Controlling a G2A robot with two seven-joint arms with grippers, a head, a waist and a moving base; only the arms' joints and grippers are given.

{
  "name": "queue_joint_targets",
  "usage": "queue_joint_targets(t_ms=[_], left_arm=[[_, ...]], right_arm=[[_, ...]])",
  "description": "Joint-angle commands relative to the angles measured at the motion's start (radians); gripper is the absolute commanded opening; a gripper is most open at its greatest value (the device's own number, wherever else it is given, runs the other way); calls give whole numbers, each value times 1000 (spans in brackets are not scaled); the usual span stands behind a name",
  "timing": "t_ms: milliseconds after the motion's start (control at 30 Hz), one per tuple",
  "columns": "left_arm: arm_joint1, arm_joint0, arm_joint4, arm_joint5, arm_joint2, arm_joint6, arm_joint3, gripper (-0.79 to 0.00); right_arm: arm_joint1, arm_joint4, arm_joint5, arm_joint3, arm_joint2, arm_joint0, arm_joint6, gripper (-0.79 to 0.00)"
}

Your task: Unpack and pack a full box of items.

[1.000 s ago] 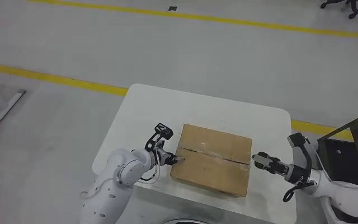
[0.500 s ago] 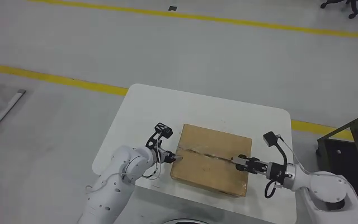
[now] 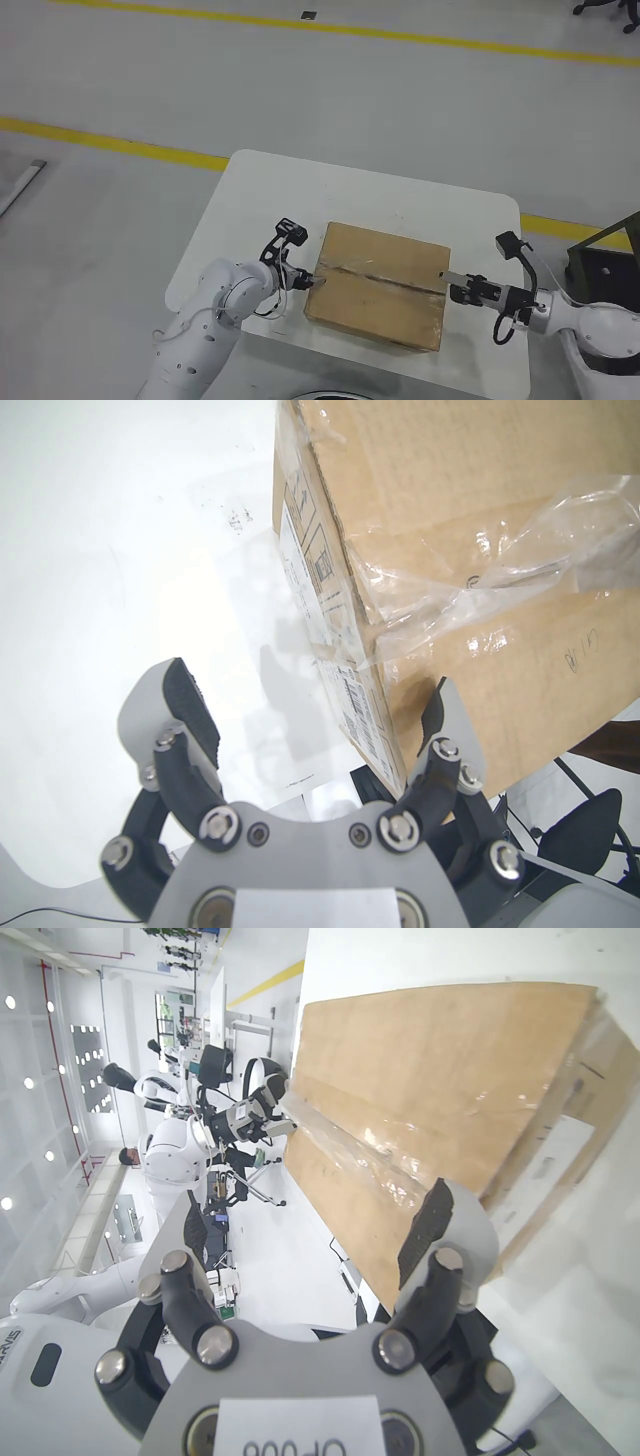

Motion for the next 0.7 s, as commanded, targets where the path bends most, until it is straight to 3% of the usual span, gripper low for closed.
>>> queue_joint_targets(t_ms=[0,467,667], left_arm=[[1,-2,-1,0,2,1,0,0],[7,-9,-7,6,7,12,3,0],[11,-8,-10,10,6,11,-2,0]], right_arm=[[2,-1,-4,8,0,-4,8,0],[1,-39,-25,65,-138,39,-48,-3],[1,-40,-34,99,-167,61,-69,-65]])
